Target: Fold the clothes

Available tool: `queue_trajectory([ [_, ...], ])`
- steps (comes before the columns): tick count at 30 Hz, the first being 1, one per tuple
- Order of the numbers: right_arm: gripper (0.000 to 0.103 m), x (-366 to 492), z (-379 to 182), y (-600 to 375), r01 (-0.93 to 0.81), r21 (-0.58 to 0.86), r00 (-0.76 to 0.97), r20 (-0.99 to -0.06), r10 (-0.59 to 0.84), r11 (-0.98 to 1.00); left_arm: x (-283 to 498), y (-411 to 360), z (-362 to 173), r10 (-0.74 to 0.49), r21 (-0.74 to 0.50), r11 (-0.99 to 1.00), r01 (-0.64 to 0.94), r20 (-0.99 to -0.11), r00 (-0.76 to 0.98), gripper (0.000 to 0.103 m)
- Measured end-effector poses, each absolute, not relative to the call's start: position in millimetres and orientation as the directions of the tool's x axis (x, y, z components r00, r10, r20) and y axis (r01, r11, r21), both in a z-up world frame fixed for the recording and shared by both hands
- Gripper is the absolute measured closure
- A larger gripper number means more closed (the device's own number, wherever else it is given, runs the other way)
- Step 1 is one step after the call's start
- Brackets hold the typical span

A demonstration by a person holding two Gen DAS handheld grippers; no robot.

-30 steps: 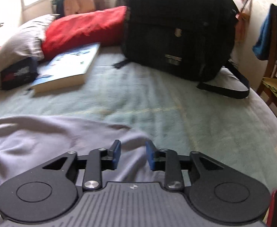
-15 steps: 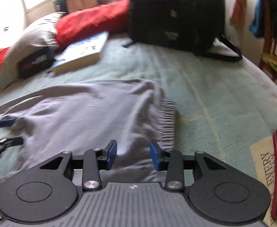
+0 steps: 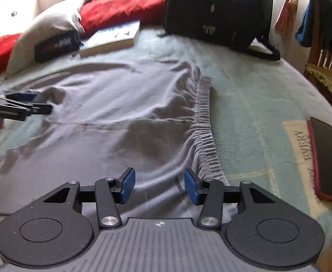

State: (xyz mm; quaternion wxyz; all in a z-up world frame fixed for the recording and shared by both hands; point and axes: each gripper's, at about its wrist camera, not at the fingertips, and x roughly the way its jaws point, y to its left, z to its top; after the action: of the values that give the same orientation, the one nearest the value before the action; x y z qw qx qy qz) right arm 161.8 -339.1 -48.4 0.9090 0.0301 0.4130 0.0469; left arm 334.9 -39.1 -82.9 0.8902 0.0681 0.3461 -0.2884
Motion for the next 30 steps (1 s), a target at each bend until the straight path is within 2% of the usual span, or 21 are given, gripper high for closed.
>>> queue_trajectory([
  [3,0.039,138,-52,-338,-0.091,0.095,0.653,-0.746,0.132,0.991,337,-45,-78,-0.449,-0.062,0.829,0.556,-0.666,0.596,0.006],
  [6,0.038,124,-67,-349,-0.068,0.074,0.635,-0.766,0.1,0.995,338,-54,-63,-0.406,-0.023,0.845,0.534,-0.678,0.613,0.006],
  [8,0.033,118,-71,-351,-0.069,0.049,0.643,-0.761,0.082,0.996,330,-57,-47,-0.4,-0.001,0.838,0.546,-0.681,0.613,0.006],
  [10,0.029,114,-72,-349,-0.087,0.022,0.649,-0.757,0.073,0.996,314,-60,-28,-0.375,0.057,0.833,0.55,-0.674,0.637,0.006],
  [16,0.028,107,-73,-349,-0.084,0.026,0.68,-0.729,0.076,0.996,244,-53,2,-0.326,0.155,0.81,0.565,-0.682,0.655,0.006],
  [21,0.024,91,-62,-347,-0.107,0.052,0.717,-0.687,0.113,0.993,188,-52,-18,-0.321,0.15,0.791,0.593,-0.724,0.611,0.005],
  [25,0.02,80,-55,-344,-0.137,0.095,0.746,-0.645,0.166,0.986,169,-46,-49,-0.324,0.072,0.815,0.576,-0.767,0.554,0.005],
  [30,0.019,82,-73,-333,-0.171,0.112,0.717,-0.668,0.201,0.979,155,-25,-77,-0.259,0.044,0.874,0.483,-0.8,0.542,0.005],
])
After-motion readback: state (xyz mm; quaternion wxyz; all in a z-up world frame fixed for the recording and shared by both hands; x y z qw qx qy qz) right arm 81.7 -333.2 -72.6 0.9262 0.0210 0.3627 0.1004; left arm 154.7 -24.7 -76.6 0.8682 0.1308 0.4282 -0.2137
